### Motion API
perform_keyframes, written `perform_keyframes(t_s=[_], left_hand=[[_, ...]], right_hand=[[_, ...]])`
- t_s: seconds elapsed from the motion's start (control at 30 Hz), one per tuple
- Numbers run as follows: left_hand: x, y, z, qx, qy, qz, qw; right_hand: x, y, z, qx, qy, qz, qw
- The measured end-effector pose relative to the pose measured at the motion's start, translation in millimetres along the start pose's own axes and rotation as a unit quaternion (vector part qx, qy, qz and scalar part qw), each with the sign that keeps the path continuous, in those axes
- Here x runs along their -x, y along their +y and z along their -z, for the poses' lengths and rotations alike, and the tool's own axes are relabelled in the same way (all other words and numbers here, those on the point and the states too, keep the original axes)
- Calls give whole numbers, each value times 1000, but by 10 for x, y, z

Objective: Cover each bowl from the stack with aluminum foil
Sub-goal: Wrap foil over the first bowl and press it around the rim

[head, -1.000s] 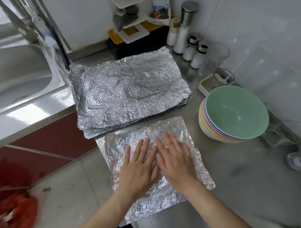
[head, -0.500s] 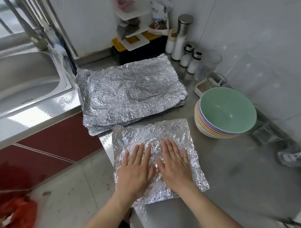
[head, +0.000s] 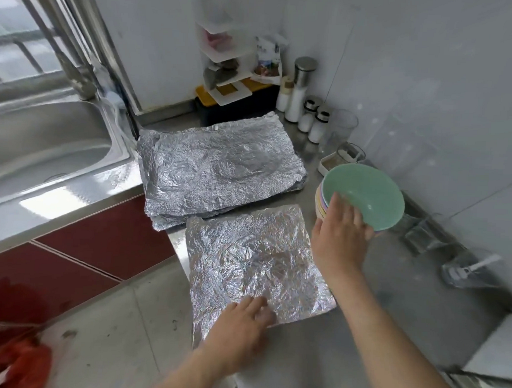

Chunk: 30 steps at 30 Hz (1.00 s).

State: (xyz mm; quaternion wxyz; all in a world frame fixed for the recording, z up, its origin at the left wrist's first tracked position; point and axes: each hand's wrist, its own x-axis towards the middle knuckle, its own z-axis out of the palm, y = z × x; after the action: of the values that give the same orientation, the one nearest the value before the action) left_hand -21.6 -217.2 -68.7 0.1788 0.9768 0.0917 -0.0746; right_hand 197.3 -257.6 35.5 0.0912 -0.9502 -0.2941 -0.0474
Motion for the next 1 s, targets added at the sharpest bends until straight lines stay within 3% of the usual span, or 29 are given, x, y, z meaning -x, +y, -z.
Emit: perform_keyframes(t_s=[0.07, 0.17, 0.3, 0.43, 0.8, 1.0], left_hand=[[-69, 32, 60, -29, -29, 28, 999], [-149, 110, 81, -82, -73, 39, 993], [-205, 158, 132, -146, -90, 52, 984], [-203, 80, 144, -187, -57, 72, 978], [-146, 4, 409, -104, -19, 38, 994], [-72, -76, 1152, -22, 58, 89, 994]], right_hand=[[-82, 87, 14, 38, -48, -9, 998], [-135, 185, 61, 50, -35, 9, 998], [-197, 248, 125, -11, -20, 1, 1000], [-256, 305, 210, -79, -4, 4, 997], [-154, 438, 470, -152, 126, 25, 980], [9, 380, 604, -250, 265, 123, 923]])
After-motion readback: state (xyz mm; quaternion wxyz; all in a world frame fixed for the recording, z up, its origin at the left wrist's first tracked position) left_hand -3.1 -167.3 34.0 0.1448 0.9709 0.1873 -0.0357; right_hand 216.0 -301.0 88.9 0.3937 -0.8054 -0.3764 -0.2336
